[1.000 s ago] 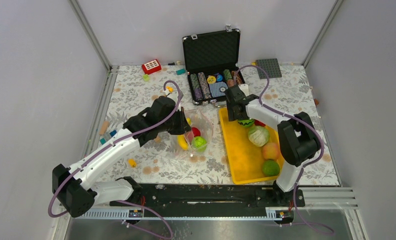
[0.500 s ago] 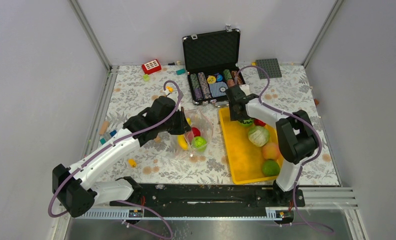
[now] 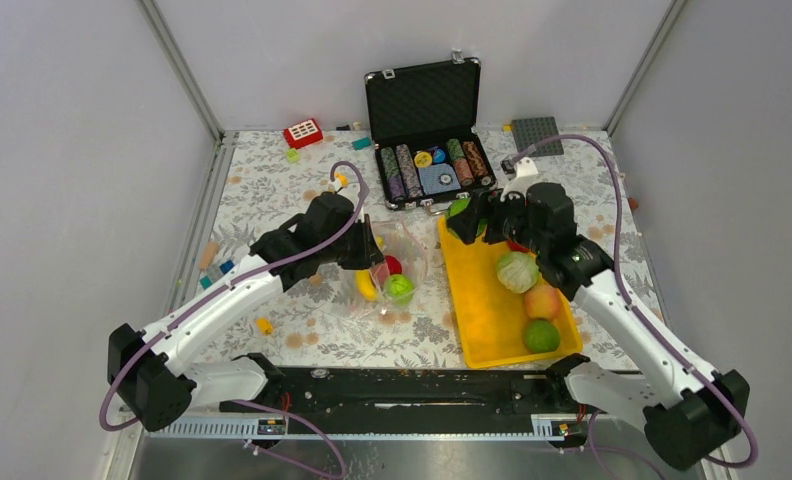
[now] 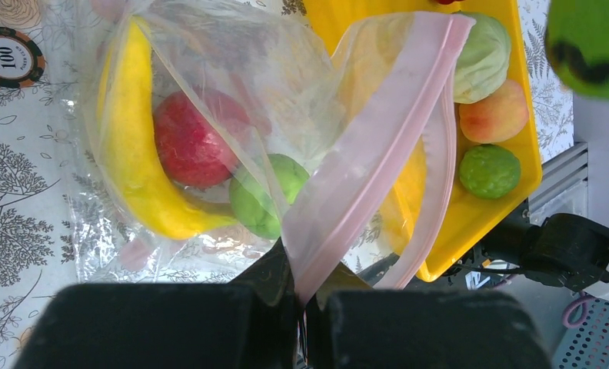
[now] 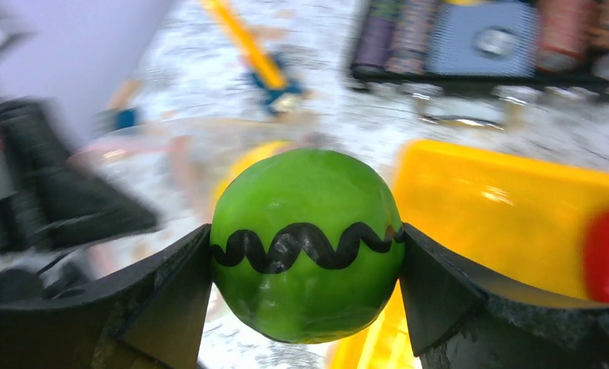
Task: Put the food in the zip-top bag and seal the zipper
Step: Pick up the fake fruit from the bin, then place the fake fruit in the zipper food storage bag.
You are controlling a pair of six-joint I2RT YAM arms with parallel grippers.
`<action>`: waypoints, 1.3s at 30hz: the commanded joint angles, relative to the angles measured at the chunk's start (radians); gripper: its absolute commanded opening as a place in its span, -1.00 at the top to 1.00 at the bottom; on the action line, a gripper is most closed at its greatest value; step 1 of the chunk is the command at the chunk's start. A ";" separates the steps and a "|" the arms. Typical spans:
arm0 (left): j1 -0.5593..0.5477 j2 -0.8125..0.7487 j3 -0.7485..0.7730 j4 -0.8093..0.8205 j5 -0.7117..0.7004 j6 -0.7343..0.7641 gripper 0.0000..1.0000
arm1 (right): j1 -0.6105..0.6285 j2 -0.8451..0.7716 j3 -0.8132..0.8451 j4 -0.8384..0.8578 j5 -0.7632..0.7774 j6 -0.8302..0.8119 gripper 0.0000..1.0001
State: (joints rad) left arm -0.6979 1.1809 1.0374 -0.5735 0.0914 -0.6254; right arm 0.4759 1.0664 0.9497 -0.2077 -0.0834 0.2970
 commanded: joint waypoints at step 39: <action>0.005 -0.013 0.077 -0.003 0.019 0.020 1.00 | 0.332 0.259 0.106 0.054 0.077 -0.054 -0.38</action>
State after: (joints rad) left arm -0.6979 1.1812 1.0622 -0.5964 0.0944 -0.6228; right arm 0.7868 1.3109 0.9894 -0.1081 -0.1265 0.2699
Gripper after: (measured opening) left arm 0.006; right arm 0.837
